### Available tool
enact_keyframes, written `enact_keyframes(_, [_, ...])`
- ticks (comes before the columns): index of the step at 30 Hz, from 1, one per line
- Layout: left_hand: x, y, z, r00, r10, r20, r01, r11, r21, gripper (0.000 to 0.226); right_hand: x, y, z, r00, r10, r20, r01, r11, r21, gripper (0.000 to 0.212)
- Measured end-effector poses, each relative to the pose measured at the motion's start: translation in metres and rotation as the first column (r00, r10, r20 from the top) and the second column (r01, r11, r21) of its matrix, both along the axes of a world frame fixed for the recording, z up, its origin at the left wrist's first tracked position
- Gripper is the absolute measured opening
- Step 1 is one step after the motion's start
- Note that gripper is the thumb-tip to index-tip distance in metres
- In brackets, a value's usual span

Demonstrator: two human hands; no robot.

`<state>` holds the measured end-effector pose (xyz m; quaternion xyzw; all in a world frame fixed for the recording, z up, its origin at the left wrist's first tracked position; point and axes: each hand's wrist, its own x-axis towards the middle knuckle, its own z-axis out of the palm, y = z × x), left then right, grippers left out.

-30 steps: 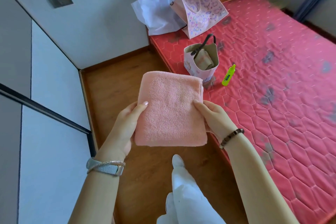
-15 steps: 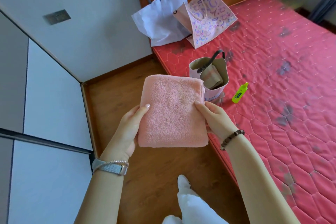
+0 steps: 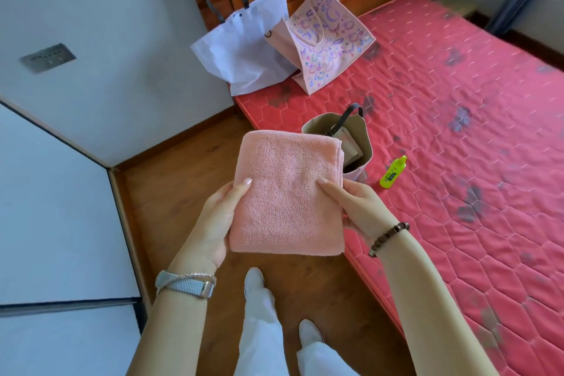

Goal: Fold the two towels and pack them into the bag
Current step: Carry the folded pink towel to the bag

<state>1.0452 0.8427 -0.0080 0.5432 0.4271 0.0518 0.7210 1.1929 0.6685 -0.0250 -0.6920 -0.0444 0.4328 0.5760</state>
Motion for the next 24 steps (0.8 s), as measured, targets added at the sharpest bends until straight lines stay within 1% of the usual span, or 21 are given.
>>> enact_keyframes(3, [0.020, 0.020, -0.005, 0.998, -0.065, 0.013, 0.065, 0.998, 0.001, 0.040, 0.011, 0.012, -0.002, 0.999, -0.045, -0.024, 0.045, 0.999, 0.024, 0.041])
enact_keyframes(6, [0.043, 0.044, -0.008, 0.990, -0.140, 0.018, 0.139, 0.990, 0.005, 0.042, 0.023, 0.027, -0.005, 0.995, -0.101, -0.029, 0.102, 0.994, 0.038, 0.043])
enact_keyframes(15, [0.103, 0.125, -0.013, 0.944, -0.330, 0.029, 0.331, 0.944, -0.016, 0.039, 0.038, 0.090, -0.007, 0.950, -0.311, -0.040, 0.312, 0.949, 0.041, 0.034])
enact_keyframes(20, [0.131, 0.152, -0.025, 0.908, -0.416, 0.040, 0.418, 0.907, -0.056, 0.039, 0.042, 0.115, -0.015, 0.891, -0.451, -0.048, 0.453, 0.889, 0.068, 0.035])
enact_keyframes(24, [0.155, 0.154, -0.036, 0.852, -0.521, 0.052, 0.524, 0.850, -0.059, 0.040, 0.046, 0.114, -0.023, 0.823, -0.563, -0.073, 0.567, 0.822, 0.051, 0.035])
